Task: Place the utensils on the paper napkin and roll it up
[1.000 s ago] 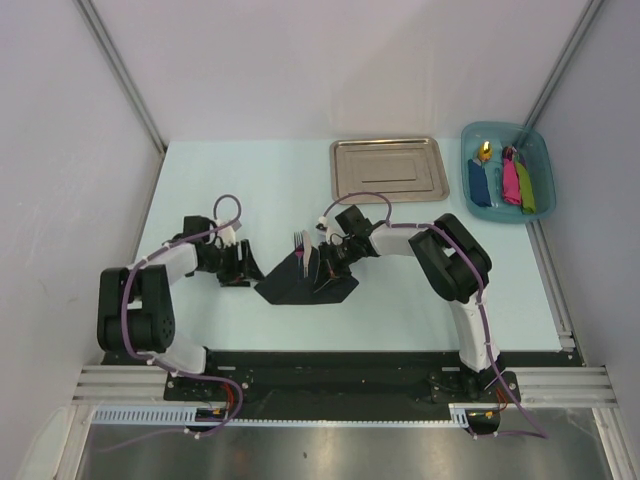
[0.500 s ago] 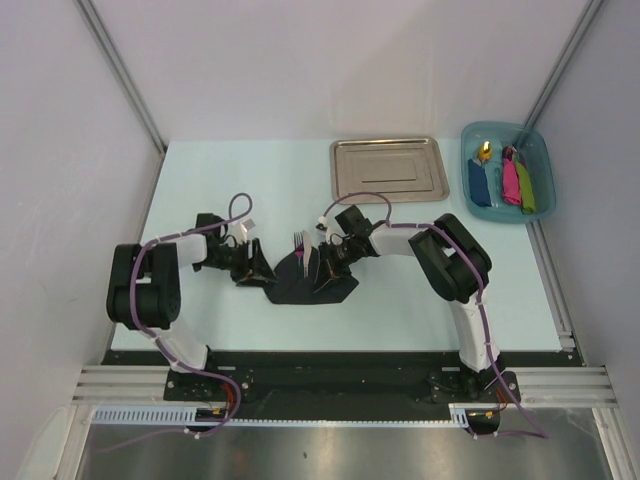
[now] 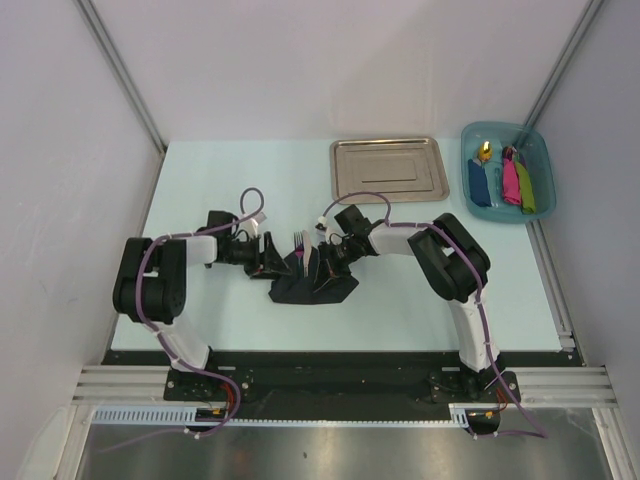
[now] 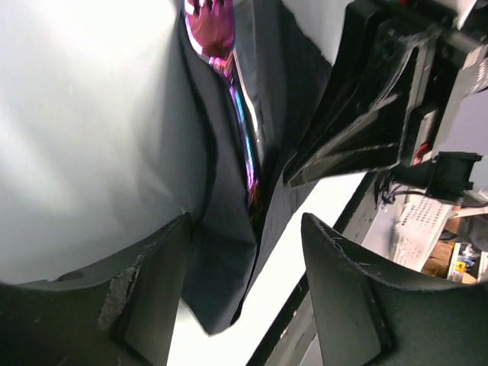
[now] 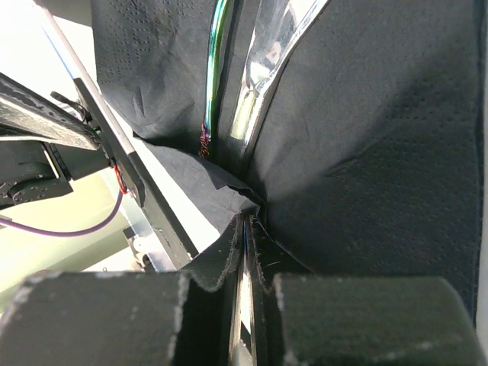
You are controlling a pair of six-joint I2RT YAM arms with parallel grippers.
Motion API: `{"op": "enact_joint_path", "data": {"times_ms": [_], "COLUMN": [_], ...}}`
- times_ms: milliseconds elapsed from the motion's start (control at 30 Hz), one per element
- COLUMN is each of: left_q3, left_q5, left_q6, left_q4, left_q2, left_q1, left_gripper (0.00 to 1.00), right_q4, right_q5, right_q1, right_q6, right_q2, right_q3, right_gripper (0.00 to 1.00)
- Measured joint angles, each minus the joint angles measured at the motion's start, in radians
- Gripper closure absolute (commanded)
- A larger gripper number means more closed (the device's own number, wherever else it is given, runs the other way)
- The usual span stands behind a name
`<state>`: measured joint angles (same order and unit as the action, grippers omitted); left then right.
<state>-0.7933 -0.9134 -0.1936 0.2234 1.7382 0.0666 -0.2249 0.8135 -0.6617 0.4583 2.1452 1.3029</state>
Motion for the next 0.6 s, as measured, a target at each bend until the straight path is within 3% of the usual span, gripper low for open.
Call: {"op": "enact_joint_path", "data": {"times_ms": [300,600], "left_q3": [-0.048,-0.072], "left_q5": [-0.045,-0.061], "left_q6": [-0.035,0.016], "left_q4": [-0.079,-0.049], "left_q2": [0.074,0.092], "left_q1": [0.006,-0.005], "left_gripper": [0.32,0.37], "right_q4": [-0.001,-0.001], "right_q5": [0.007,0.011], "right_q1": [0.001,0.003], "right_q6": [0.001,0.004], "right_q2": [0.005,0.007], "right_q3": [0.005,0.005], "right_gripper": [0.92,0.92]}}
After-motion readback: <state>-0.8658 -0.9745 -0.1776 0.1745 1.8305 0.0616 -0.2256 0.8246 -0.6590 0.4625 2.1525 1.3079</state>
